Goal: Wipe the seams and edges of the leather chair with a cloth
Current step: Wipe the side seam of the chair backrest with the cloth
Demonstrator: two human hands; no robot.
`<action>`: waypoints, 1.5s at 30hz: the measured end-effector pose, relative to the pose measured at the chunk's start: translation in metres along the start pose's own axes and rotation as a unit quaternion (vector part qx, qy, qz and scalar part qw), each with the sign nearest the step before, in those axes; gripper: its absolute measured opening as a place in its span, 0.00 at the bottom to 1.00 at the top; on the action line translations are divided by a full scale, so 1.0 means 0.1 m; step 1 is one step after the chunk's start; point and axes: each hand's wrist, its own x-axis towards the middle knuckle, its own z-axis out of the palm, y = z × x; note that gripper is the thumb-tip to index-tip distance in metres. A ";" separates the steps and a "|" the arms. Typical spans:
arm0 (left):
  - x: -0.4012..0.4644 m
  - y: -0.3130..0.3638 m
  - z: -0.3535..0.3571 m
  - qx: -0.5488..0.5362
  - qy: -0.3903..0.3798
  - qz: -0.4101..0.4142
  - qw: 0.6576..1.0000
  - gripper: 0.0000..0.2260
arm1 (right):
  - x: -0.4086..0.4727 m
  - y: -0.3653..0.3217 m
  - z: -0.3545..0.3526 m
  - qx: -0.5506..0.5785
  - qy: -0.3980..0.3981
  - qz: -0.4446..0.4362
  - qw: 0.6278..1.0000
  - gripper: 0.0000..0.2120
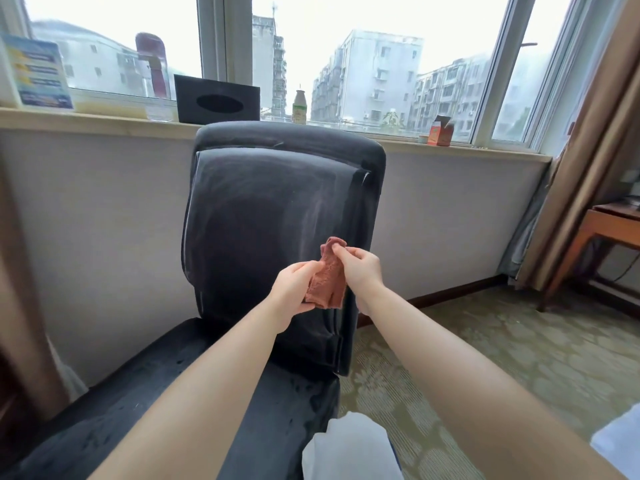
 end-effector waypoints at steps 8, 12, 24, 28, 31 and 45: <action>0.02 -0.12 -0.21 0.028 -0.014 -0.025 0.999 0.09 | -0.04 0.05 0.11 0.053 -0.034 0.063 0.996 0.08; 0.05 -0.13 -0.28 -0.086 0.034 -0.032 0.995 0.11 | -0.05 0.18 0.14 0.052 -0.050 0.108 0.992 0.25; 0.10 -0.07 -0.62 -0.011 0.133 -0.066 0.989 0.06 | 0.09 0.36 0.18 -0.173 -0.025 0.012 0.985 0.12; 0.14 -0.12 -0.73 0.042 0.169 -0.041 0.984 0.06 | 0.11 0.44 0.10 -0.197 -0.026 0.029 0.980 0.14; 0.18 -0.13 -0.83 0.068 0.252 -0.019 0.965 0.12 | 0.13 0.45 0.04 -0.131 0.002 0.080 0.988 0.14; 0.08 -0.18 -1.06 0.377 0.115 -0.027 0.919 0.16 | 0.17 0.47 -0.06 -0.545 -0.162 -0.023 0.822 0.09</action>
